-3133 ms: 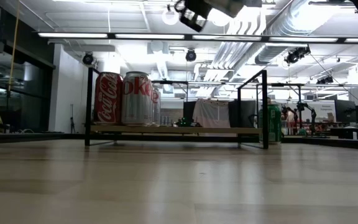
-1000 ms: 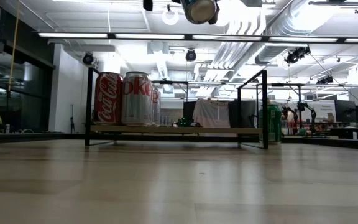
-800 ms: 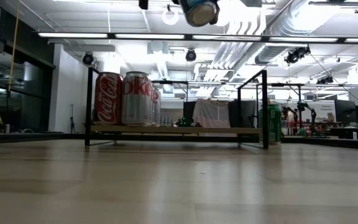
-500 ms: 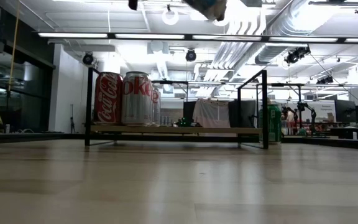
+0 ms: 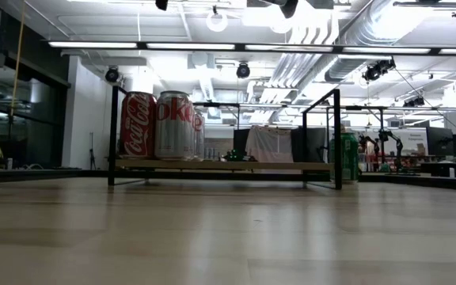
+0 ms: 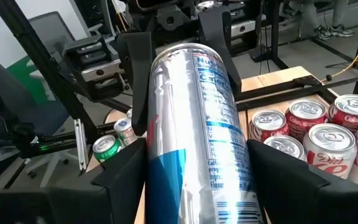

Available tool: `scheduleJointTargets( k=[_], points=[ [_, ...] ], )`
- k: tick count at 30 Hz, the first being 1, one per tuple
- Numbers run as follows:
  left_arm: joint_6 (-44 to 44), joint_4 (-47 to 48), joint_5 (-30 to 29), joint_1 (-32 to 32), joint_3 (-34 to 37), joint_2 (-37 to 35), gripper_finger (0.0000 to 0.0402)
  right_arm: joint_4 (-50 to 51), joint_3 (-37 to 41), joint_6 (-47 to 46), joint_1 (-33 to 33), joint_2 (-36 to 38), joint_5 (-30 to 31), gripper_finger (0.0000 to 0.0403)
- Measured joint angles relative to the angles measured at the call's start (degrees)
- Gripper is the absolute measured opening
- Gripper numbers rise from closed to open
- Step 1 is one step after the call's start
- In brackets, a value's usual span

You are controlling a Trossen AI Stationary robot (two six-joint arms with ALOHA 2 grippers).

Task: Place canned beverage on shelf
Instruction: Put the top blue soda can on the shelf

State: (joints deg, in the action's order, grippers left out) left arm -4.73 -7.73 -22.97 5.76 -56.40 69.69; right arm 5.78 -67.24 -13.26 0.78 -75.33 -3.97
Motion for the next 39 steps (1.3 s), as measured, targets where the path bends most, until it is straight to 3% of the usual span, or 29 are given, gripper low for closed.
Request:
scheduleJointTargets(
  k=[6,11,16,21,29,33,39],
  points=[
    [2.86,1.03,-0.95,0.02,0.0,-1.33,0.0132,0.5,0.02,-0.2,0.0,0.75,0.31,0.0255],
    [3.57,7.14,-3.27,0.02,-0.04,-5.21,0.0131,1.24,0.04,-0.22,0.09,2.07,0.64,0.0255],
    [2.56,18.0,-10.79,-0.42,-2.75,-6.69,0.0131,5.29,0.09,-0.37,0.02,4.47,-0.79,0.0255],
    [1.82,30.8,-11.15,-0.74,-14.94,0.23,0.0131,11.47,0.09,-0.68,0.46,6.69,2.6,0.0255],
    [-1.56,57.35,-11.51,-3.67,-37.09,18.97,0.0129,15.61,0.11,-0.75,0.47,8.38,12.45,0.0255],
    [-3.06,66.31,-10.73,-6.48,-41.84,25.96,0.0129,15.61,0.11,-0.66,0.42,8.37,13.27,0.0255],
    [-3.17,68.45,-4.83,-10.44,-42.05,31.49,0.0129,15.85,0.11,-0.81,0.46,8.35,13.45,0.0255]
  ],
)
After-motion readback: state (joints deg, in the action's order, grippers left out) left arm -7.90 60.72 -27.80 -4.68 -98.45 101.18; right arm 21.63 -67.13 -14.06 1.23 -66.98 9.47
